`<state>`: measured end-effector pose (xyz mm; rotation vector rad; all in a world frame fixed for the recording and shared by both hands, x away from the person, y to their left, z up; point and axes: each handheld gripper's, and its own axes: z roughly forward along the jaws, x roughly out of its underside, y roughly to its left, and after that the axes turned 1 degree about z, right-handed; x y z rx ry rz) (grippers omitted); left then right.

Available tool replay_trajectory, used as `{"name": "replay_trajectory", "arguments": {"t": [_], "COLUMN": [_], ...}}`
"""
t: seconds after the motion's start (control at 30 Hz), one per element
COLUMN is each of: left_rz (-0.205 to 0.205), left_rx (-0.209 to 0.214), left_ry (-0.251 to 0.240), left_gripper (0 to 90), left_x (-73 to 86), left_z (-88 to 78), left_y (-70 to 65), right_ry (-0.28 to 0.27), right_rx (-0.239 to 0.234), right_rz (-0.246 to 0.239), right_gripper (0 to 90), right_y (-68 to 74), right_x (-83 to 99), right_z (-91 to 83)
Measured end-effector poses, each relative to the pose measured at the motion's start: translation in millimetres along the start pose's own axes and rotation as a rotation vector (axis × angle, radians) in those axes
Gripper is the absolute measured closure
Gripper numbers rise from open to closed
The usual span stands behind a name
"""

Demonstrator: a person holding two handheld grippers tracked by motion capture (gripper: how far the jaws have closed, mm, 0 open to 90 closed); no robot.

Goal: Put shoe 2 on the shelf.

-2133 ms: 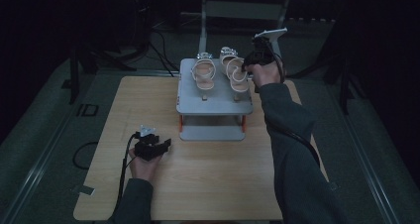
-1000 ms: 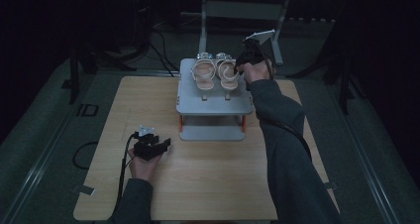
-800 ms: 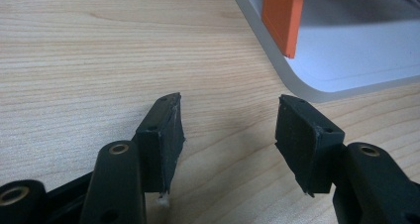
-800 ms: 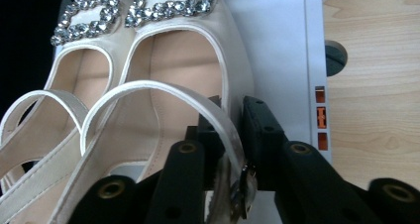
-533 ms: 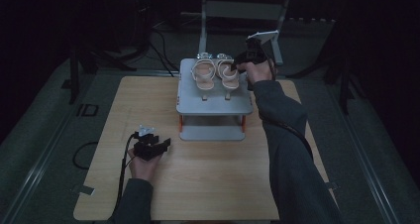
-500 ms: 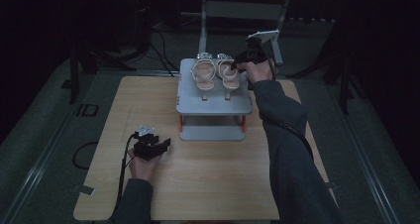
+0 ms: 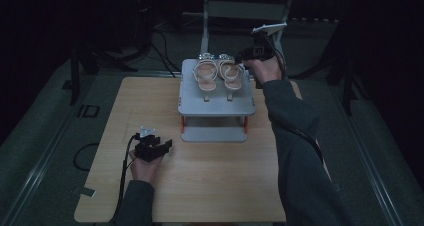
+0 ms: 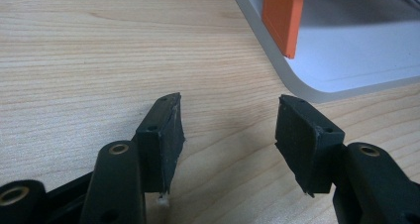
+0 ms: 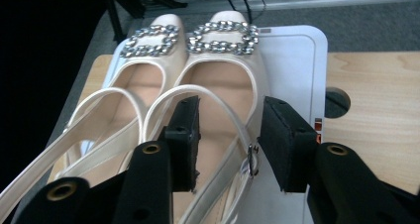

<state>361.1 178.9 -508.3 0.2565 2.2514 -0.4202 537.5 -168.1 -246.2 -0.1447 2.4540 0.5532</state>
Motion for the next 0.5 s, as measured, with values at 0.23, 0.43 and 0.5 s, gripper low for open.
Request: {"name": "replay_trajectory", "arguments": {"t": [0.23, 0.43, 0.5], "left_rz": [0.004, 0.007, 0.006], "left_rx": [-0.001, -0.003, -0.005], "left_ry": [0.002, 0.002, 0.0], "left_gripper": [44.1, 44.1, 44.1], "left_x": [0.0, -0.1, -0.1], "left_z": [0.0, -0.1, 0.2], "left_y": [0.0, 0.0, -0.2], "right_ry": [-0.09, -0.194, -0.218], "right_rx": [-0.078, -0.127, -0.125], "right_rz": [-0.043, -0.088, -0.114], "right_gripper": [54.8, 50.2, 49.5], "right_y": [-5.9, -18.4, -25.1], "right_x": [11.8, 31.3, 41.2], "right_z": [-22.1, -46.6, -52.3]}}
